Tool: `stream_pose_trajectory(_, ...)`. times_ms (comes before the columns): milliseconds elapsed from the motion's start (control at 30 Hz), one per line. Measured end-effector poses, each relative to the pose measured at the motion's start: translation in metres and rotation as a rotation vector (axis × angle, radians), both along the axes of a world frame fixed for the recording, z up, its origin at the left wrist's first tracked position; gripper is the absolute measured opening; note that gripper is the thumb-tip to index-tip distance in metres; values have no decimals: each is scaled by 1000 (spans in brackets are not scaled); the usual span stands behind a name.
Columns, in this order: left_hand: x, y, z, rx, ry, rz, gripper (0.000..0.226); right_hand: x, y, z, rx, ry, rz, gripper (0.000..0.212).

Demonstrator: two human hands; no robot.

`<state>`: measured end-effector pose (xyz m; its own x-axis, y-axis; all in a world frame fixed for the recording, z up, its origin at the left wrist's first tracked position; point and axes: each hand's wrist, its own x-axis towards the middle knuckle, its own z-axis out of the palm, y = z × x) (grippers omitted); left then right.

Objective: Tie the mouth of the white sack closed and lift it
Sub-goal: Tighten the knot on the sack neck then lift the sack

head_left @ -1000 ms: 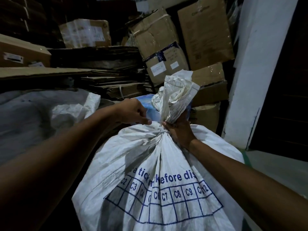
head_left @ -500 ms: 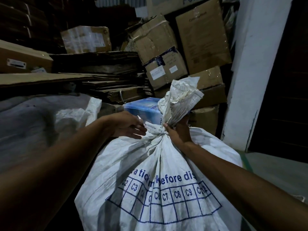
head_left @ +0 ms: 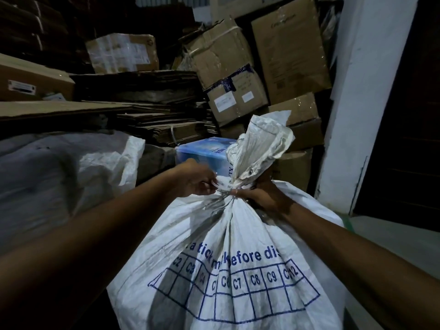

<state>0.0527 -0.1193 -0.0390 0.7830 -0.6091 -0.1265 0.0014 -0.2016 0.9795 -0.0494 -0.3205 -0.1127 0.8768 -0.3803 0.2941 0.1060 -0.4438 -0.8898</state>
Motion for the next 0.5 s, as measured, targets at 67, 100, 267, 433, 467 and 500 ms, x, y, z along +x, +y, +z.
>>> stream_pose_trajectory(67, -2, 0, 1, 47, -66, -13, 9, -4, -3, 3, -85, 18, 30, 97)
stream_pose_trajectory(100, -4, 0, 1, 70, -105, -23, 9, -5, -3, 4, -105, 5, 26, 90)
stream_pose_trajectory(267, -7, -1, 2, 132, -243, -99, 19, 2, -1, -2, -131, -103, -13, 84)
stream_pose_trajectory(433, -6, 1, 2, 186, -336, -134, 20, 10, -6, -11, -89, -116, -31, 91)
stream_pose_trajectory(467, -6, 1, 1, 192, -357, -132, 18, 11, -6, -12, -92, -141, -28, 91)
stream_pose_trajectory(500, -6, 0, 1, 195, -377, -129, 16, 12, -6, -14, -80, -157, -19, 92)
